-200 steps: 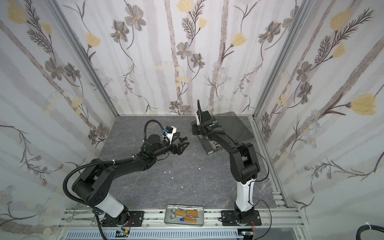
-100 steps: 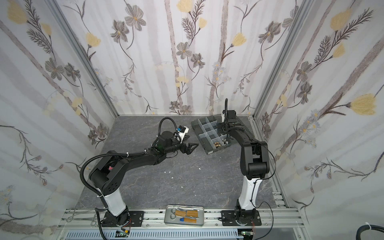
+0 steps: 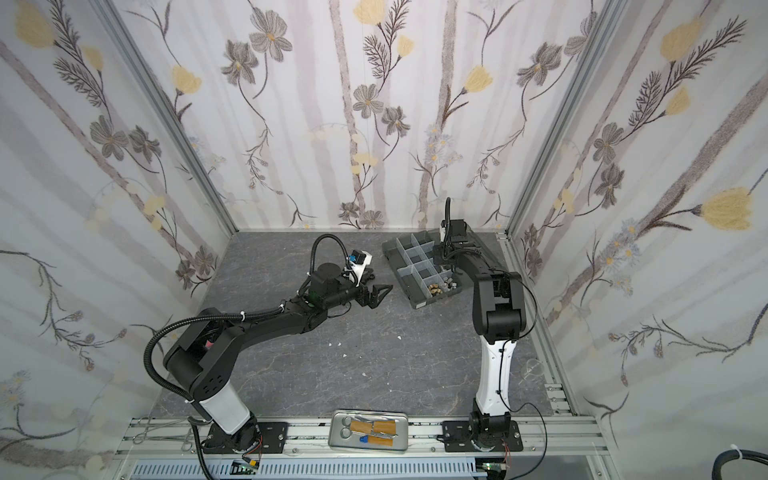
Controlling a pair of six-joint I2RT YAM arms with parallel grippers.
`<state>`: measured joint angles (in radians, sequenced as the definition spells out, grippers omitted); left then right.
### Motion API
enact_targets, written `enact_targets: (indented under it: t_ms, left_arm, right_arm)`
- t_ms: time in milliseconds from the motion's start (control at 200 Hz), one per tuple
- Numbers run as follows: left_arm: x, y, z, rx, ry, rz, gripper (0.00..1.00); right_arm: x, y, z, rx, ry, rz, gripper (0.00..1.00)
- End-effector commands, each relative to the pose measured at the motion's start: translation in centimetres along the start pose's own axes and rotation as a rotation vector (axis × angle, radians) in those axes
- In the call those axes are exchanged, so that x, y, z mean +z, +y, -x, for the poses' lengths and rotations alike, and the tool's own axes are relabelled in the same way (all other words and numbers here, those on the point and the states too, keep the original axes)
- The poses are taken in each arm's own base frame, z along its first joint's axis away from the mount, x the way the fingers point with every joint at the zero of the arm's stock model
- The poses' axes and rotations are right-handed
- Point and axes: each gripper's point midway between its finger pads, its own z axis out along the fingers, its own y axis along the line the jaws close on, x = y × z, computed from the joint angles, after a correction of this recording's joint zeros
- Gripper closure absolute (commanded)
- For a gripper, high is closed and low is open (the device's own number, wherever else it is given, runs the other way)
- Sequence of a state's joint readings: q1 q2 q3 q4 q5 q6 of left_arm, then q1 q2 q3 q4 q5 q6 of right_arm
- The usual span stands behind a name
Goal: Sort the screws and nuts into containers
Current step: 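Carry the silver bolt in the right gripper over a box compartment, then open the right gripper to drop the silver bolt into the compartment, then move the open right gripper back over the pile of parts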
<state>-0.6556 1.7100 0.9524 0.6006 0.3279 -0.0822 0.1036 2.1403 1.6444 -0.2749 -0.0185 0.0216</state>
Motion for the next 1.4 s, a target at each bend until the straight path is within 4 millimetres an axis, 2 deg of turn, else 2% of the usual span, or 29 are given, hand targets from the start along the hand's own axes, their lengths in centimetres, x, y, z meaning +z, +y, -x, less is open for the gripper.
enact_targets:
  t_ms: [0,70,140,235,295,360,410,550,659,719,829,1069,1394]
  left_arm:
    - [-0.6,0.8,1.0,0.021,-0.028,0.064,0.00]
    - [-1.1,1.0,1.5,0.023,-0.047,0.085,0.00]
    - [-1.7,1.7,2.2,0.008,-0.074,0.133,0.00]
    - [-2.4,4.0,3.0,-0.062,-0.100,0.222,0.00]
    - [-2.9,5.5,3.2,-0.118,-0.106,0.267,0.00]
    - [-3.7,6.9,3.1,-0.161,-0.118,0.312,0.00]
    - [-4.4,8.2,2.8,-0.193,-0.126,0.353,0.00]
    - [-6.4,11.6,1.3,-0.289,-0.133,0.476,0.03]
    - [-7.7,14.7,-0.8,-0.384,-0.085,0.581,0.13]
    - [-8.2,15.6,-1.6,-0.400,-0.060,0.615,0.15]
    - [-8.7,16.4,-3.0,-0.406,-0.005,0.657,0.19]
    - [-9.7,17.2,-4.8,-0.427,0.026,0.695,0.26]
    - [-11.1,17.3,-4.0,-0.423,-0.024,0.703,0.26]
  right_arm:
    - [-0.2,-0.1,0.9,-0.001,-0.029,-0.013,0.80]
    - [-0.7,0.0,1.1,0.004,-0.035,-0.008,0.78]
    - [-1.6,0.3,1.6,0.016,-0.047,0.000,0.69]
    - [-3.2,1.5,2.4,0.012,-0.071,0.029,0.65]
    - [-4.6,3.1,2.8,0.006,-0.096,0.063,0.65]
    - [-6.1,6.0,3.1,-0.011,-0.128,0.139,0.64]
    - [-7.4,9.1,3.1,-0.044,-0.159,0.210,0.64]
    - [-9.6,17.1,1.8,-0.017,-0.205,0.480,0.63]
    - [-10.0,22.3,0.4,0.014,-0.199,0.646,0.66]
    - [-9.6,25.0,-0.6,-0.023,-0.179,0.664,0.67]
    - [-8.2,28.6,-2.3,-0.083,-0.106,0.657,0.68]
    - [-6.4,32.4,-5.0,-0.065,0.001,0.662,0.70]
    - [-6.3,35.4,-9.3,-0.003,0.127,0.697,0.70]
